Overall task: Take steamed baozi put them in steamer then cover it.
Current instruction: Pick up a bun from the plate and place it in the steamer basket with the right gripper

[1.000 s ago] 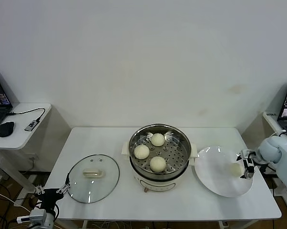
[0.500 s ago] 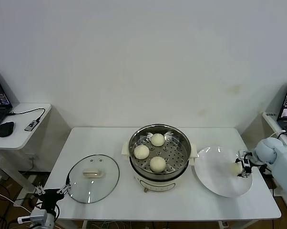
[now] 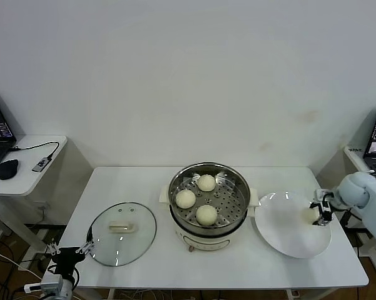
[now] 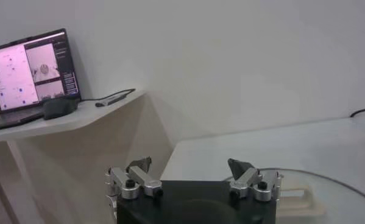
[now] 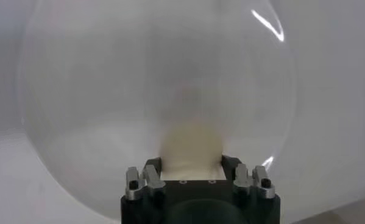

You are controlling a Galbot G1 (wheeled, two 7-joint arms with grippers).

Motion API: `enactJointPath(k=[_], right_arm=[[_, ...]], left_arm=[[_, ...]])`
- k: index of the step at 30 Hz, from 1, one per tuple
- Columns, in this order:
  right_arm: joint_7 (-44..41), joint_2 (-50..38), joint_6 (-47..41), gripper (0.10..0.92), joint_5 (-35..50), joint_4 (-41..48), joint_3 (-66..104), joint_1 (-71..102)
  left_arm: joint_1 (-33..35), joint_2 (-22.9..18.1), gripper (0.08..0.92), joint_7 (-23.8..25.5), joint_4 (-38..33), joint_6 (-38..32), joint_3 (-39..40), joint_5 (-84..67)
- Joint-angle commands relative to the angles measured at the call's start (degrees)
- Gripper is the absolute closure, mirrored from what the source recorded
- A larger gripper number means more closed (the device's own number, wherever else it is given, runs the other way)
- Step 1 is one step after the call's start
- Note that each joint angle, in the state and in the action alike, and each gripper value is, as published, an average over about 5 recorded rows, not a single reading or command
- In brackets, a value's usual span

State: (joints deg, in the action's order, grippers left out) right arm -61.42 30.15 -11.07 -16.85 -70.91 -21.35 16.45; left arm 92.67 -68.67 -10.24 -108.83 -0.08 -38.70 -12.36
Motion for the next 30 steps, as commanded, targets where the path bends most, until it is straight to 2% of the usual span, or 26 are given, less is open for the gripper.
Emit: enactJointPath(k=[1,8,15,23,30], right_arm=[[-0.03,-7.9,-6.47,0.417,13.59,-11.54,-15.76,-19.69],[3.08,-8.7,-13.63,0.415,26.63,-21.58,-28.15,-34.6],[9.05,-4.47,-21.33,0.414,37.05,-27.02,-40.4,-47.54],[13.3,4.55,-27.36,0.406,46.83,-26.97,-48.07,-54.92],[15.9,12.0,-30.54,0.406,51.74,-25.62,-49.13,-52.1]], left_arm=[[-0.07,0.02,0.177,0.0,-0.07,0.03,0.23,0.05],[-0.47,0.26,0.177,0.0,0.11,0.06,0.85,0.07],[-0.68,0.36,0.177,-0.02,-0.14,0.18,1.31,0.19],[-0.52,0.4,0.177,0.01,-0.05,0.08,1.0,0.14],[-0.72,0.0,0.177,0.05,0.24,0.06,0.99,0.25]])
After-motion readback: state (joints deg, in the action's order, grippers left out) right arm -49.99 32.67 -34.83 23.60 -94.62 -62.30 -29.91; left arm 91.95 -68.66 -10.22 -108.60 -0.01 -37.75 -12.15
